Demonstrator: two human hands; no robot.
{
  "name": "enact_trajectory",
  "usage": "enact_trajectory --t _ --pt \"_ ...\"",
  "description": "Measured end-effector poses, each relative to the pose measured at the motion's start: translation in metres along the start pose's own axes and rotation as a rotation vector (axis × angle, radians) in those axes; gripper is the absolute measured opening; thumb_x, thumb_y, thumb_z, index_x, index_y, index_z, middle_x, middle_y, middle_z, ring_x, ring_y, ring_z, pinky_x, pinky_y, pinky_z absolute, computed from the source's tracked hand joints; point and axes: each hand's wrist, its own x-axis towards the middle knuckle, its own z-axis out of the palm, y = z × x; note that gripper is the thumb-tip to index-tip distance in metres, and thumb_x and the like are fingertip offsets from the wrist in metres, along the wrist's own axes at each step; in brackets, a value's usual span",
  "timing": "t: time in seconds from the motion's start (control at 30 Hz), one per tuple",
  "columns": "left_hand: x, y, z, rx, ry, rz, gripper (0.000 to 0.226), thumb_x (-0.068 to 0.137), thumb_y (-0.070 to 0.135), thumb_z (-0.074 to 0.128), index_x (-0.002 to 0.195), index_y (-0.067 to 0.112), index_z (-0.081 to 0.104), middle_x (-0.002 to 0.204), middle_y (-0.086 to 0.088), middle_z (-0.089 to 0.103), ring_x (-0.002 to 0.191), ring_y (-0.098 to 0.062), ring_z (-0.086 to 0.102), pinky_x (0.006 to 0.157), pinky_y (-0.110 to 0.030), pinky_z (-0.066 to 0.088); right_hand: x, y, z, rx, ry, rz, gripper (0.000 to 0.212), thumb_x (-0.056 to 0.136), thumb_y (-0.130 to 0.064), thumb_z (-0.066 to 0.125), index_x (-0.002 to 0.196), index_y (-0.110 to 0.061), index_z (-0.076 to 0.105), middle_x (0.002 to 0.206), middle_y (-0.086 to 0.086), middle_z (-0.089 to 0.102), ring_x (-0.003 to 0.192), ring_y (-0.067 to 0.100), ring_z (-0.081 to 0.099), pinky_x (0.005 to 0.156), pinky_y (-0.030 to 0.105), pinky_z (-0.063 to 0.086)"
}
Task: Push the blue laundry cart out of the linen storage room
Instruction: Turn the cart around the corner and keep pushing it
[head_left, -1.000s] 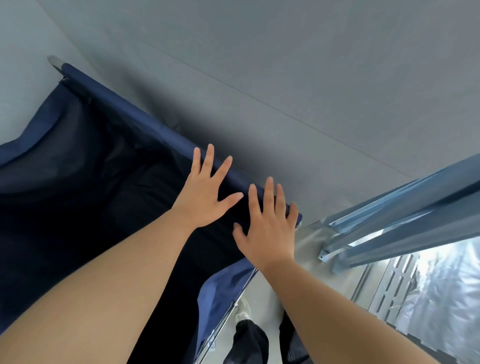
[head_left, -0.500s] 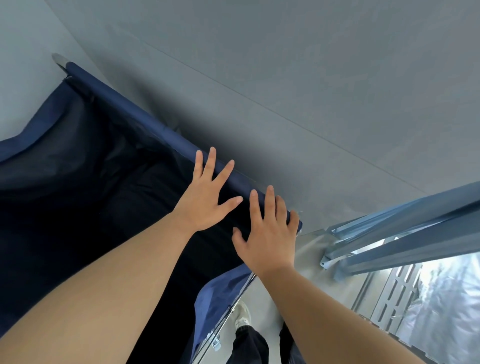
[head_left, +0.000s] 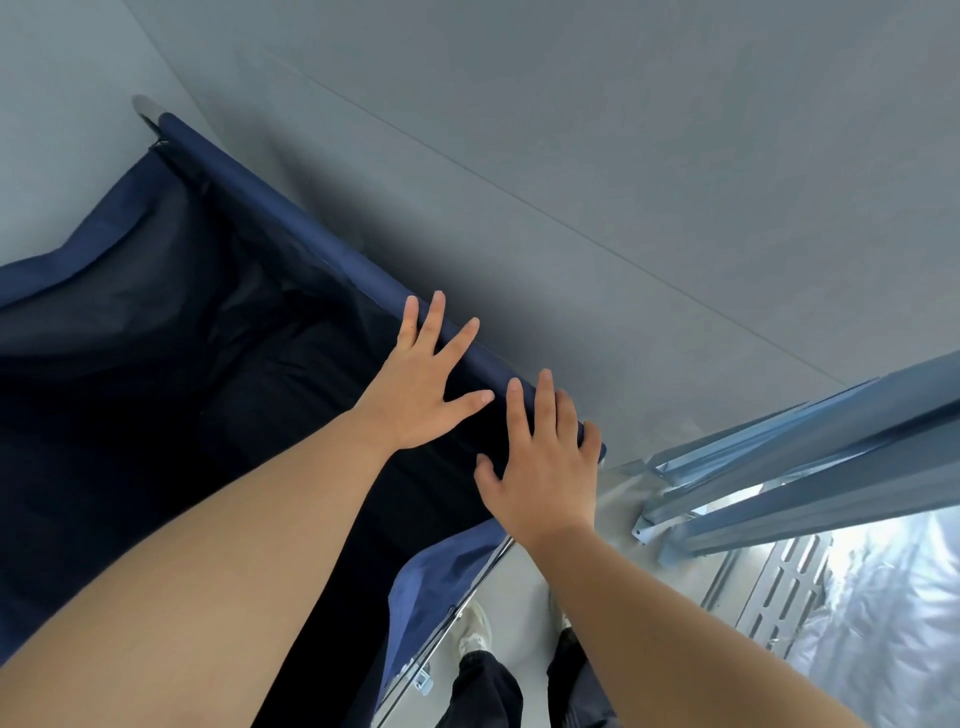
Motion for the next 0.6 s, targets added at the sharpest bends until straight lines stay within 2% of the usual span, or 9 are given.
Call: enact_trajectory --t 0.1,0.17,0.33,0.5,0.6 --pt "-0.01 0.005 -0.002 0.092 0.015 -0.025 0.097 0.084 0.083 0.032 0.161 0.034 -0.002 0.168 -0.007 -0.026 0.152 -0.031 -0.029 0.124 -0.059 0.007 -0.001 0.006 -0.006 -0.026 -0.068 -0.068 0.089 0.087 -0.054 0.056 0.159 -0.017 0.02 0.168 0.017 0.018 0.15 0.037 0.03 0.11 0.056 0.035" --pt "-0.028 0.013 0.0 0.073 0.06 -0.071 0.097 0.084 0.084 0.03 0.16 0.034 -0.005 0.167 -0.007 -0.029 0.154 -0.03 -0.027 0.124 -0.058 0.002 0.0 0.014 -0.012 -0.044 -0.098 -0.135 0.09 0.089 -0.056 0.051 0.16 -0.016 0.014 0.17 0.015 0.012 0.154 0.036 0.022 0.114 0.056 0.031" --pt "-0.103 0.036 0.017 -0.067 0.171 -0.221 0.096 0.084 0.085 0.026 0.158 0.037 -0.011 0.165 0.0 -0.033 0.152 -0.021 -0.033 0.122 -0.051 -0.008 0.02 0.038 -0.024 -0.13 -0.134 -0.419 0.084 0.093 -0.059 0.044 0.16 -0.017 0.018 0.171 0.012 0.007 0.158 0.033 0.012 0.121 0.054 0.022" --pt "-0.197 0.047 0.04 -0.011 0.272 -0.551 0.093 0.085 0.082 0.023 0.154 0.034 -0.017 0.163 -0.002 -0.034 0.15 -0.022 -0.035 0.123 -0.054 -0.005 0.052 0.041 -0.036 -0.156 -0.148 -0.652 0.084 0.092 -0.057 0.051 0.158 -0.012 0.026 0.17 0.014 0.012 0.157 0.032 0.016 0.122 0.049 0.021" --pt "-0.255 0.056 0.06 0.062 0.298 -0.783 0.098 0.084 0.085 0.015 0.16 0.026 -0.003 0.167 -0.008 -0.022 0.154 -0.028 -0.023 0.123 -0.059 0.003 0.059 0.045 -0.037 -0.205 -0.169 -0.776 0.083 0.095 -0.059 0.046 0.159 -0.011 0.022 0.171 0.013 0.008 0.158 0.031 0.011 0.124 0.047 0.016"
